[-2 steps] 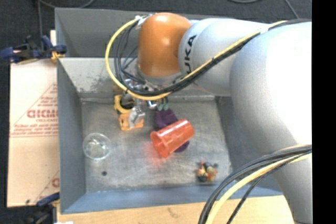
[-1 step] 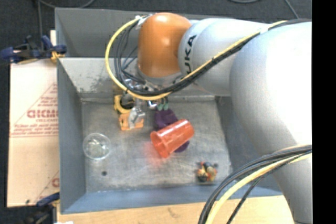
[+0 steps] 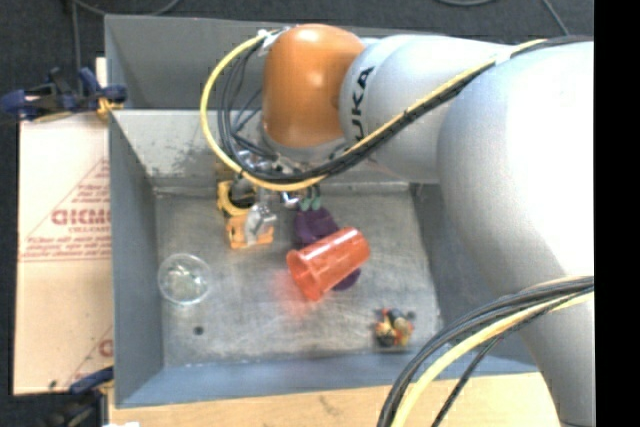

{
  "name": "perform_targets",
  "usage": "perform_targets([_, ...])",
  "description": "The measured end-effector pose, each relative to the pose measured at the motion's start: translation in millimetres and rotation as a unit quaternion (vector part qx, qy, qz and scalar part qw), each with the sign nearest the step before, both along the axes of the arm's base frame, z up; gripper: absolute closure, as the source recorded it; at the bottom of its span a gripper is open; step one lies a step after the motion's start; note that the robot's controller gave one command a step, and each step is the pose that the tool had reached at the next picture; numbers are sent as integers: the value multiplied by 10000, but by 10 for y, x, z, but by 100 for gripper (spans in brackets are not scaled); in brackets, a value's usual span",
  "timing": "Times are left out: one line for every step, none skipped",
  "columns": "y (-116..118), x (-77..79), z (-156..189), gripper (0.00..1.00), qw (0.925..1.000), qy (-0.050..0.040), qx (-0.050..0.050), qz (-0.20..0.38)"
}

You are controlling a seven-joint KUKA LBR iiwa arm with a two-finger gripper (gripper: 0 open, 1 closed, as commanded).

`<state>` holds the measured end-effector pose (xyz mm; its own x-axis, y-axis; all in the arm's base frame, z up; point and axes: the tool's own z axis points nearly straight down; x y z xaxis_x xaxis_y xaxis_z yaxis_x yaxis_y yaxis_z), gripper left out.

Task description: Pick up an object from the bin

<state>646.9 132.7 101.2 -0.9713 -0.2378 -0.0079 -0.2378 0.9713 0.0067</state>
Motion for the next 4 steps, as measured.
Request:
perform_targets([0,0,0,100,10000,0,0,-2])
perform_targets([0,0,0,100,10000,0,0,-3])
perform_targets([-1,0,0,100,10000,0,0,-5])
perform_targets([-1,0,0,100,10000,0,0,-7])
